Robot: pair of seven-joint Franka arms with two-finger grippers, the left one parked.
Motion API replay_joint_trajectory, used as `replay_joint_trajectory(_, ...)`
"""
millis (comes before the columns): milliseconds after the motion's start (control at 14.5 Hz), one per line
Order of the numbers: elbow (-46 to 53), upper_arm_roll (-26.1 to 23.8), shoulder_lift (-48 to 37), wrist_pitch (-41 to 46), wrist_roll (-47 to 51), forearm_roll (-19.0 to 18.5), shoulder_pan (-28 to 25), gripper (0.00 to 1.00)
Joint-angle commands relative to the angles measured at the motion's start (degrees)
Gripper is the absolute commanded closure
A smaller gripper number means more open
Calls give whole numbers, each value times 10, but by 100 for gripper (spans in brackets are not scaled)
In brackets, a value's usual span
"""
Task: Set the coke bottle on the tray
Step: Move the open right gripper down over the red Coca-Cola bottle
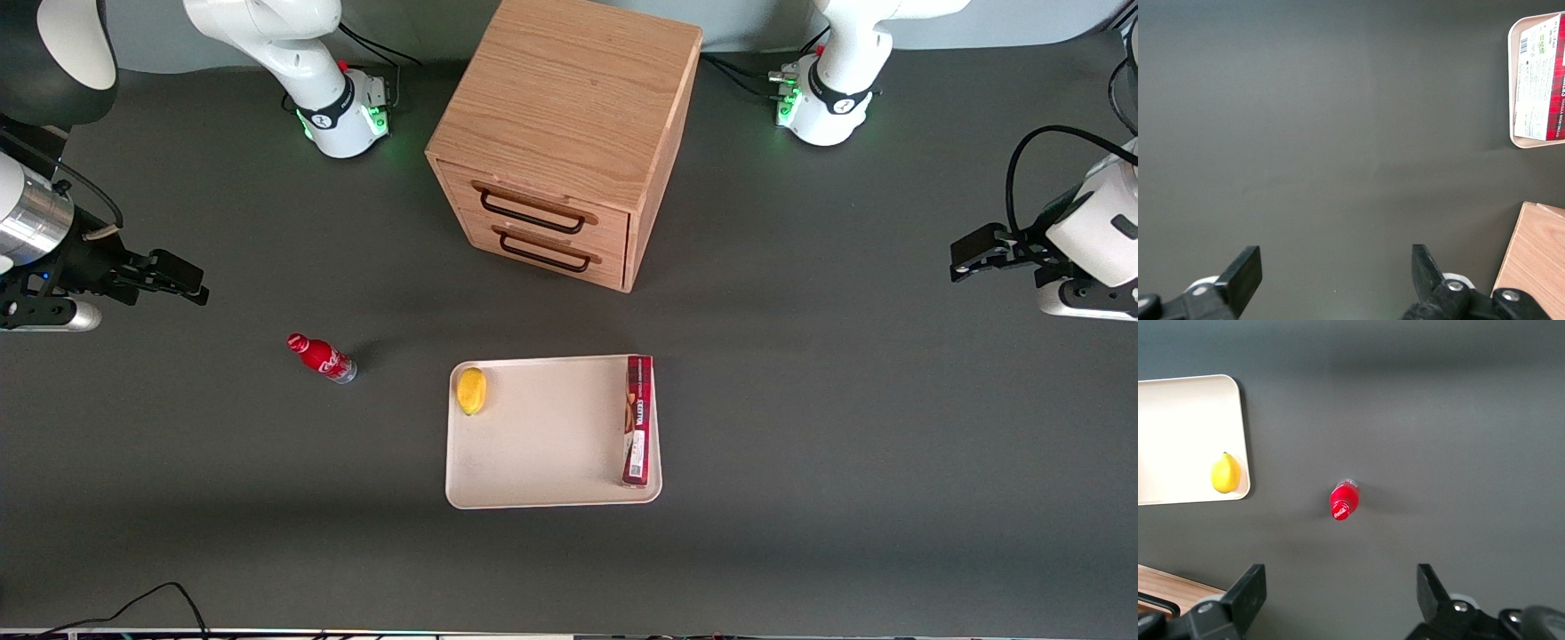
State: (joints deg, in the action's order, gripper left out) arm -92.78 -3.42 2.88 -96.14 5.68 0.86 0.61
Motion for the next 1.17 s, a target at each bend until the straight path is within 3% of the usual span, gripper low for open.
replay_joint_trajectory(0, 23, -6, 13, 13, 4, 7, 8, 0)
replay_joint_trajectory(621, -36, -20, 29, -12, 27, 7, 2, 0)
replay_joint_trajectory(1103, -257, -33, -7, -242, 4, 4, 3, 0)
